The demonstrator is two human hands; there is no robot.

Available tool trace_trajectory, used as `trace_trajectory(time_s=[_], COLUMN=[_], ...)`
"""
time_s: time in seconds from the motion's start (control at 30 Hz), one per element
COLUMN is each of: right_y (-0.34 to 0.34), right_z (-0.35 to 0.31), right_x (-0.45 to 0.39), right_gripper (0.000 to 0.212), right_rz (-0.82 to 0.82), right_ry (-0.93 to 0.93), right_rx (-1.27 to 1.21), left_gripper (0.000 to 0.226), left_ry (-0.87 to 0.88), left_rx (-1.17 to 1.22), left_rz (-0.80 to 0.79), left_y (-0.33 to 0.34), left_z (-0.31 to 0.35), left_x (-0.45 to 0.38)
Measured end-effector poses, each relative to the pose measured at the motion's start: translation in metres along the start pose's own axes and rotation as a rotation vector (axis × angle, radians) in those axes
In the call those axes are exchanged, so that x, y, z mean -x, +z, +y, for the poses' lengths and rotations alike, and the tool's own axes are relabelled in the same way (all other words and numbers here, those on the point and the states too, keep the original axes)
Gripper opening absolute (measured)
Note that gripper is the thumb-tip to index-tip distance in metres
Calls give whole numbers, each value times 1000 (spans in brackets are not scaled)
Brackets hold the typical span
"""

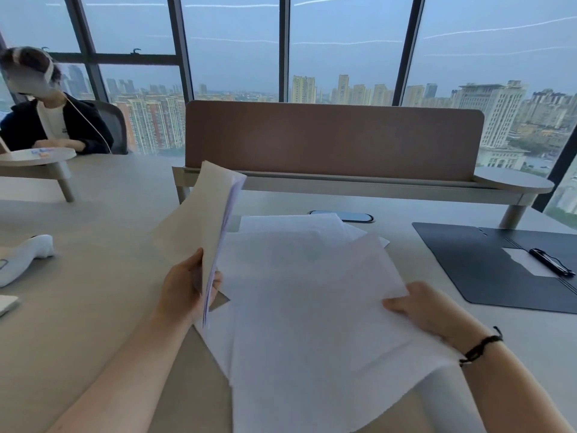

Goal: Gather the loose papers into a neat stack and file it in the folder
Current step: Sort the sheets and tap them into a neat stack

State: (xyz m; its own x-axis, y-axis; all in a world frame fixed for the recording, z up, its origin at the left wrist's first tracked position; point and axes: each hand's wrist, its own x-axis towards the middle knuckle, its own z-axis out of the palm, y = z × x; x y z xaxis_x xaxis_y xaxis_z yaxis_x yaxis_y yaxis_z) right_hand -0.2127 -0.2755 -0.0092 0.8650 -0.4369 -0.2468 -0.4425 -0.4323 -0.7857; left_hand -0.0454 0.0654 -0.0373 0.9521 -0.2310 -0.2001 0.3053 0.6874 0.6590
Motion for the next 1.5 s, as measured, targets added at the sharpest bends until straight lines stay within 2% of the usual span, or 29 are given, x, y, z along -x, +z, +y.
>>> trace_trajectory(time_s=[0.03,0.1,0.13,0.2,0.27,0.3,0.37,0.43,0.53,0.63,0.77,0.8,0.83,0.9,0.97,1.0,1.07,1.13,1.17,1.3,1.37,1.43,1.5], right_y=[-9,-19,-21,-20,-17,-15,-11,-4,4,4,-4,-5,-7,-8,-9,-10,-13,-18,-22,-27,-20,-9,2], right_z=[1,3,3,5,8,9,13,15,17,20,26,26,26,22,16,14,9,6,5,6,8,6,0], right_x=[1,7,10,14,9,7,0,-5,-11,-15,-11,-9,-7,-2,5,8,16,22,21,19,17,14,9], right_gripper=[11,12,12,9,9,9,11,11,14,13,14,14,16,22,26,26,26,25,25,15,12,15,19], right_rz=[23,15,11,42,119,157,228,248,259,258,110,56,7,-90,-219,-261,-304,-284,-260,-16,48,113,178], right_ry=[12,47,57,67,84,90,103,119,115,95,78,71,52,18,-7,-12,-11,1,12,-22,-40,-66,-106], right_rx=[-51,-229,-320,-445,-521,-529,-520,-497,-439,-366,-393,-409,-415,-453,-536,-584,-666,-745,-791,-865,-1016,-1090,-1122], left_gripper=[10,42,44,15,49,59,65,56,29,27,17,31,36,8,18,13,18,41,43,33,13,32,40], left_ry=[11,12,2,-13,-15,-14,-4,-12,-31,2,31,53,4,-86,-50,-52,-46,-57,-89,-62,-38,-38,-55], left_rx=[36,90,99,71,55,85,68,32,3,-37,-53,-58,-56,74,105,113,22,-66,-92,-23,43,38,4], left_rz=[-13,-84,-114,-60,5,-25,-43,-30,-38,-17,-65,-86,-117,-150,-154,-161,-163,-157,-155,-85,-131,-230,-229], left_y=[-1,-6,-2,1,-1,0,2,4,3,2,0,-2,-1,0,-2,0,8,7,8,-7,-8,-11,-3], left_z=[1,1,2,1,-1,-2,-2,-2,-1,0,0,0,0,1,0,0,1,1,0,1,0,-1,-2], left_x=[2,-3,0,2,-3,-1,1,2,1,-1,0,-1,0,4,1,2,11,10,11,-3,-8,-10,-3])
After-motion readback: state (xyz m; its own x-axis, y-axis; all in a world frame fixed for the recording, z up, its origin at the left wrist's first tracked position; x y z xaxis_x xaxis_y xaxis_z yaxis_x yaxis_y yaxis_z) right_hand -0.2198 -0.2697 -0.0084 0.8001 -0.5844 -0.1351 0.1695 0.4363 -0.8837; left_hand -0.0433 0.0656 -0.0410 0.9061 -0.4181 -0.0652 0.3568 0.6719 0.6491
